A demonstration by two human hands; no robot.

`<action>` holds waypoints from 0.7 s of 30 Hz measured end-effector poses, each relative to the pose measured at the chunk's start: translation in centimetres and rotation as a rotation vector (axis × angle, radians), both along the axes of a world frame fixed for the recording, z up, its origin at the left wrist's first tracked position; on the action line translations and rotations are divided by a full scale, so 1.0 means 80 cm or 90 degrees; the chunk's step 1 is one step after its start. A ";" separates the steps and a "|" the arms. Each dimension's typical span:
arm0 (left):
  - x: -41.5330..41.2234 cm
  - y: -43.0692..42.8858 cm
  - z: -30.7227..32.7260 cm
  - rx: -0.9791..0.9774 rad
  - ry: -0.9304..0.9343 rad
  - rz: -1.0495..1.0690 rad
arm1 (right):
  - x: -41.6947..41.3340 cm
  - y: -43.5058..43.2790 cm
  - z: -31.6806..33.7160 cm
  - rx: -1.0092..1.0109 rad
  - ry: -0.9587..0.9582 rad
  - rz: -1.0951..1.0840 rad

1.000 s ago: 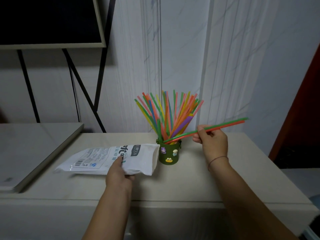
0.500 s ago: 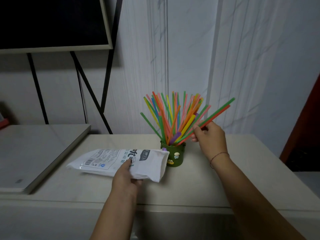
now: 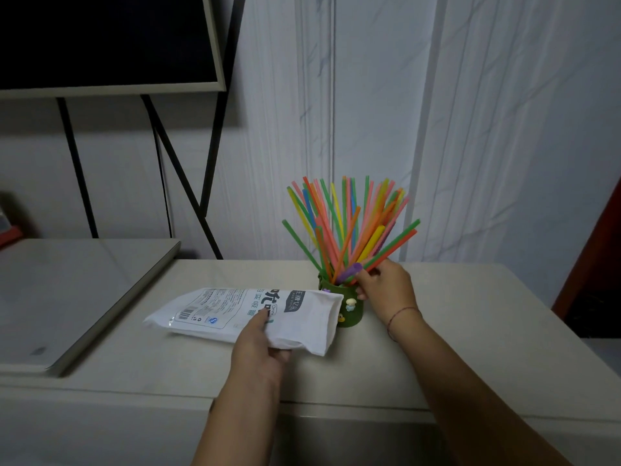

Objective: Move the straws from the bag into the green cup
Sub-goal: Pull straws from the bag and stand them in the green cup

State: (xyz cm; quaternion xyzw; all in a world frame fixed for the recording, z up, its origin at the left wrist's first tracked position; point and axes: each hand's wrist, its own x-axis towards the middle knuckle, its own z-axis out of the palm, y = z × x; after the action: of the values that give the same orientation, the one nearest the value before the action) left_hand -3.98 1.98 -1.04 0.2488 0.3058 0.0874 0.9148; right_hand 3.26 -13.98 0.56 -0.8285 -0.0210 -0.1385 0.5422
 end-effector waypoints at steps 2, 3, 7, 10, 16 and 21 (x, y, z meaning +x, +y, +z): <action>0.000 -0.001 0.001 0.000 -0.005 -0.003 | 0.001 0.003 -0.005 -0.047 0.001 -0.006; -0.001 -0.002 0.001 -0.001 -0.005 -0.004 | 0.002 0.004 -0.007 -0.052 0.001 -0.005; -0.001 -0.001 0.002 -0.001 0.001 -0.004 | 0.002 0.001 -0.006 -0.023 0.002 0.007; -0.001 0.001 0.001 -0.002 -0.003 -0.021 | -0.001 -0.003 -0.002 0.018 -0.016 0.002; 0.002 0.007 -0.005 0.021 0.010 -0.040 | -0.006 -0.002 0.000 0.047 -0.058 0.011; -0.002 0.020 -0.011 0.048 0.004 -0.069 | -0.008 -0.003 -0.012 0.047 0.033 0.030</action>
State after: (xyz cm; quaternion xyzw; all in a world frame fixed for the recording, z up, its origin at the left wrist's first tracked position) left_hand -4.18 3.59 -1.93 0.2995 0.2915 0.0480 0.9072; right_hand 2.61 -14.20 -0.40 -0.8104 -0.0214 -0.1050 0.5760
